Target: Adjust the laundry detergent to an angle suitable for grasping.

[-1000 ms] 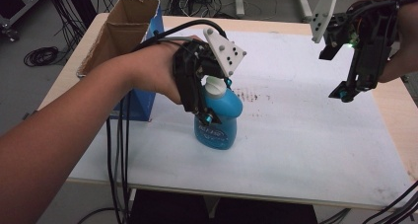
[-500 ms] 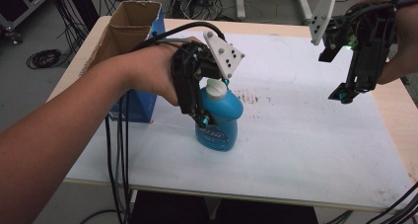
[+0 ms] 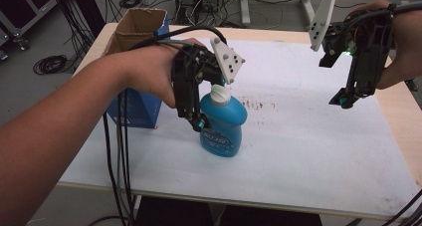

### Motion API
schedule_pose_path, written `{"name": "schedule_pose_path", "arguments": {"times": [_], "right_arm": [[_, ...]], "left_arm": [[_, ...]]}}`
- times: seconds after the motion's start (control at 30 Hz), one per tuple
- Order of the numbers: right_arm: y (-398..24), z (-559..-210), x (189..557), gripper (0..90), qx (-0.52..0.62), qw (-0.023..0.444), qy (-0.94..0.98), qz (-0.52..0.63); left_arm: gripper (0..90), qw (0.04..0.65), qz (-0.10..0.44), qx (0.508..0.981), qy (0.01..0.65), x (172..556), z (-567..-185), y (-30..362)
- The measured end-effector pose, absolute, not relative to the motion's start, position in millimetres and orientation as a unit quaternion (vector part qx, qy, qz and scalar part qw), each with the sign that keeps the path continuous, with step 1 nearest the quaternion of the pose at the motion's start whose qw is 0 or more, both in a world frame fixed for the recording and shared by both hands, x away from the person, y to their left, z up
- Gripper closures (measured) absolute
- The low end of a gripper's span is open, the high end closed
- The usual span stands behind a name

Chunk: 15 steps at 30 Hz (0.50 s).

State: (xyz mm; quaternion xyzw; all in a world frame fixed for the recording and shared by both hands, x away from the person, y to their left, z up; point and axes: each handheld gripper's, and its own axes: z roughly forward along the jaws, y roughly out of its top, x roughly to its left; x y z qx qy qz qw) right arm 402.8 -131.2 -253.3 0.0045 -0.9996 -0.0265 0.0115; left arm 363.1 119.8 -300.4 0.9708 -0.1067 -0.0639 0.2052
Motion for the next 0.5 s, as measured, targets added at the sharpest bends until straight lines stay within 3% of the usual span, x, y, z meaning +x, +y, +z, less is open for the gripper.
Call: {"name": "schedule_pose_path", "arguments": {"times": [0.5], "right_arm": [[-131,-254,404,4.0,0.004,0.012,-1.000,-0.025]], "left_arm": [[9.3,0.157,-0.059,0.982,-0.082,368,-284,131]]}}
